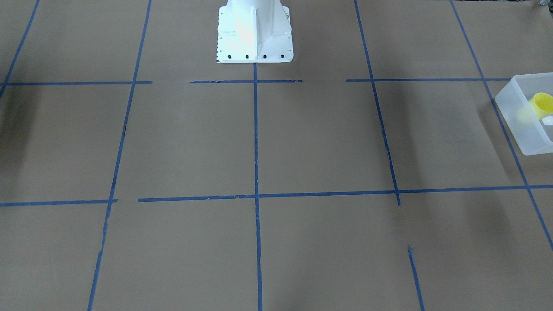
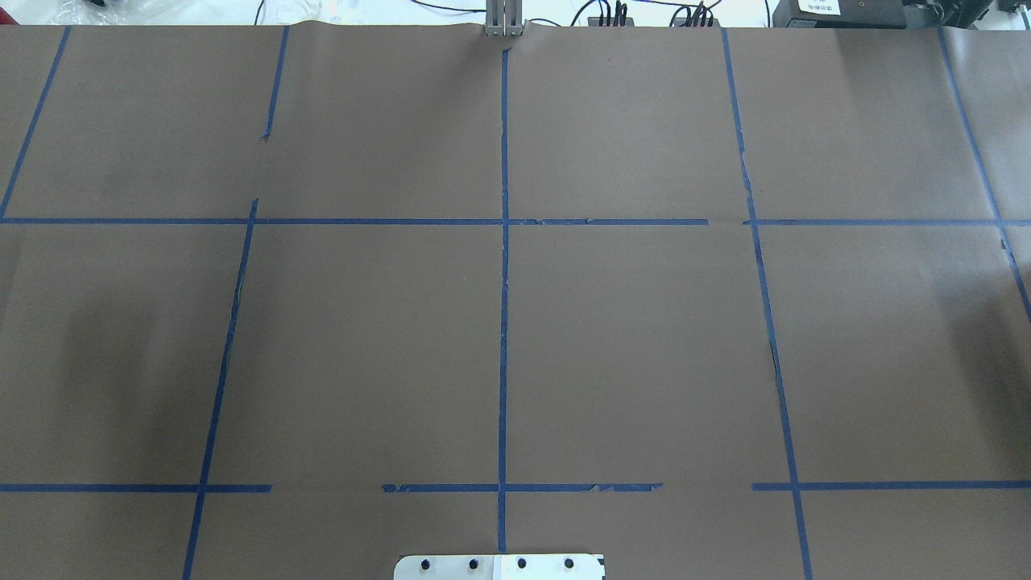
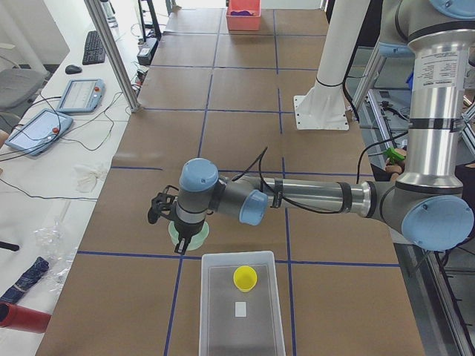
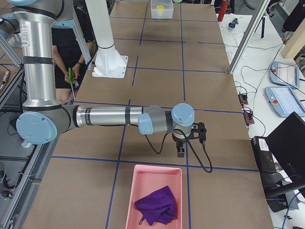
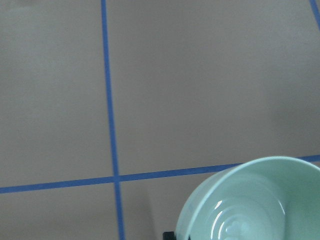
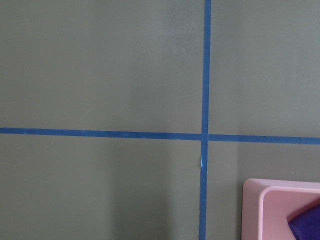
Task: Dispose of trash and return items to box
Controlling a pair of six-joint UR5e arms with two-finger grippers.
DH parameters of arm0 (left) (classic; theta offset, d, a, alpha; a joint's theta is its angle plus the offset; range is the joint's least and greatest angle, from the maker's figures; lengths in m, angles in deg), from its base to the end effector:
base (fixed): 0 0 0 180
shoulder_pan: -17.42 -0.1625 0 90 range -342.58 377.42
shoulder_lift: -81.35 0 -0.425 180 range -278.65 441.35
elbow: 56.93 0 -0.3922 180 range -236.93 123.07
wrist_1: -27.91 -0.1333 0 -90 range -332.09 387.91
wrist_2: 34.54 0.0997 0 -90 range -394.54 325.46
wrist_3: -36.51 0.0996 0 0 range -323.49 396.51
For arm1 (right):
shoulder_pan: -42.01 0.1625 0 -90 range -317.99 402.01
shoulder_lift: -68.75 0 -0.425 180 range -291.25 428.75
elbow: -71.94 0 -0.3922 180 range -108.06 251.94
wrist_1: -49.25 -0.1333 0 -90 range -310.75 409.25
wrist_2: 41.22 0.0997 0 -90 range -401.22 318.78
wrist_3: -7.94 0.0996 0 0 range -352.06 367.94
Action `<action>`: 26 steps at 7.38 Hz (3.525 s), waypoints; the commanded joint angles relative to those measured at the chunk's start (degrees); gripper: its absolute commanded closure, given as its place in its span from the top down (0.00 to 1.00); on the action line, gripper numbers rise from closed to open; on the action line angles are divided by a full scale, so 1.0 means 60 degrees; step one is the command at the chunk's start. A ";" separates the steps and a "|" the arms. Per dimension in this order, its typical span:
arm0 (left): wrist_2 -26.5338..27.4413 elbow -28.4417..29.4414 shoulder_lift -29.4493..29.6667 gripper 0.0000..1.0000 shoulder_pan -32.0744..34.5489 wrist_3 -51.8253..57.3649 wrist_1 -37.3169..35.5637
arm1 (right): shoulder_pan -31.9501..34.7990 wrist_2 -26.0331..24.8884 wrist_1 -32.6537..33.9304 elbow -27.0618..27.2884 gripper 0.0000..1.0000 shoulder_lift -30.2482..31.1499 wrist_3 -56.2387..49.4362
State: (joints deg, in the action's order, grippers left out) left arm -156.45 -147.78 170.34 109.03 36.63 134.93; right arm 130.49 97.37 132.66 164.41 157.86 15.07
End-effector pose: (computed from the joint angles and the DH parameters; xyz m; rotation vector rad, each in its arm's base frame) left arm -0.0948 -0.5022 0.6405 0.2949 0.5484 0.0568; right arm 0.0451 -0.5091 0.6121 0.0988 -0.8556 0.0182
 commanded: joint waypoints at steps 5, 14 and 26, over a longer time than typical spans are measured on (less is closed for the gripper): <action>0.1466 0.1651 -0.1573 0.00 0.1138 0.2339 0.1572 | -0.0068 -0.0056 0.0000 -0.0031 1.00 -0.0014 0.0013; 0.1363 0.1201 -0.1384 1.00 0.1109 0.2237 0.1735 | -0.0068 -0.0042 0.0000 -0.0002 1.00 0.0030 -0.0002; -0.1933 -0.1190 -0.0025 1.00 -0.0004 -0.0664 -0.2056 | -0.0068 0.0032 0.0000 0.0028 1.00 0.0016 0.0042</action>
State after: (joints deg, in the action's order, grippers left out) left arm -167.87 -154.93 168.26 109.13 32.64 125.12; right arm 130.08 97.63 132.66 164.63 157.96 15.33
